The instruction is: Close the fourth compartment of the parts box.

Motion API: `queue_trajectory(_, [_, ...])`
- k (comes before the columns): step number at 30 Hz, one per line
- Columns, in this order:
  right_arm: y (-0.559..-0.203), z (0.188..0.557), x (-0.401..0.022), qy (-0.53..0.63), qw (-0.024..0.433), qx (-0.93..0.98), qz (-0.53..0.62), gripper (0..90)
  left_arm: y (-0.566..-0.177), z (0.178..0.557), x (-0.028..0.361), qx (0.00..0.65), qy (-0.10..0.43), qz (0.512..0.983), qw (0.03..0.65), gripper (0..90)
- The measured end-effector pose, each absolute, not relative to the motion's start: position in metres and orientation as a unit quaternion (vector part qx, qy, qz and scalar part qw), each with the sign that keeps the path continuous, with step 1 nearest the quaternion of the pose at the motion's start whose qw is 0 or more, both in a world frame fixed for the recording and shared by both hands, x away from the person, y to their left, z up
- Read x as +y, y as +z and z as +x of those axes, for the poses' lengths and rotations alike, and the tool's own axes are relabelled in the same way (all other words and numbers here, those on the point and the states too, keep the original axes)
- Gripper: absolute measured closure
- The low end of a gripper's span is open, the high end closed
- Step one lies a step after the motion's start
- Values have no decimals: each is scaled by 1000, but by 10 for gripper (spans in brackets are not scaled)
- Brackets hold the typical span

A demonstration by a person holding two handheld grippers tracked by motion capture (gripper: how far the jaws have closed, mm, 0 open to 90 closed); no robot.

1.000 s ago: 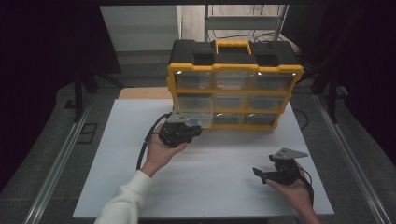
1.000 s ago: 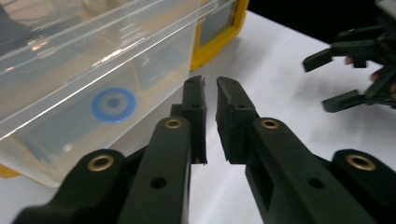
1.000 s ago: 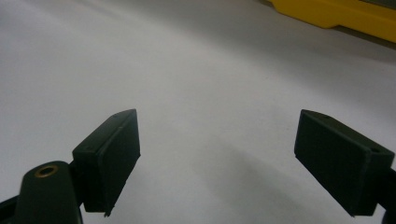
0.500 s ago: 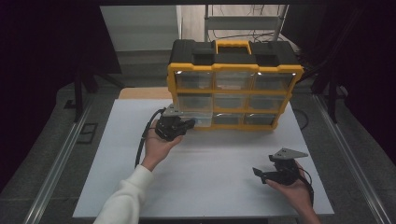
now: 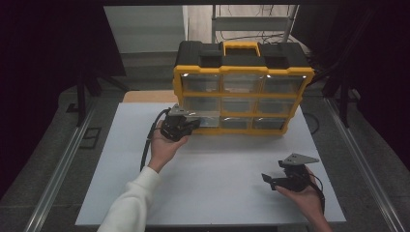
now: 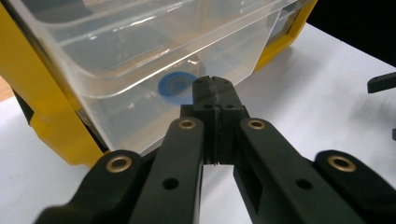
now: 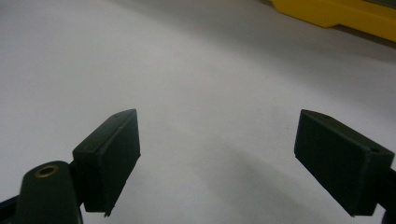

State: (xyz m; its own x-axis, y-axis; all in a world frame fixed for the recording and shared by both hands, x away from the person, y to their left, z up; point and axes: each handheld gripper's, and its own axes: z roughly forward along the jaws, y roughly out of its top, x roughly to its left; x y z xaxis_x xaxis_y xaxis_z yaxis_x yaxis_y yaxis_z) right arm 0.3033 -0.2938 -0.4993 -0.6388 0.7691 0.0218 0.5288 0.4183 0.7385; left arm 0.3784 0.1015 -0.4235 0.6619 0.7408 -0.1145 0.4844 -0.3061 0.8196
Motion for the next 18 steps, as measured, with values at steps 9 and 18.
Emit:
queue_trajectory(9, [-496,301,-297,385,159,818,396,147,-424,385,99,388,140,795,444,897])
queue_trajectory(18, [-493,299,-297,393,157,819,388,147,-425,394,95,394,143,794,441,897])
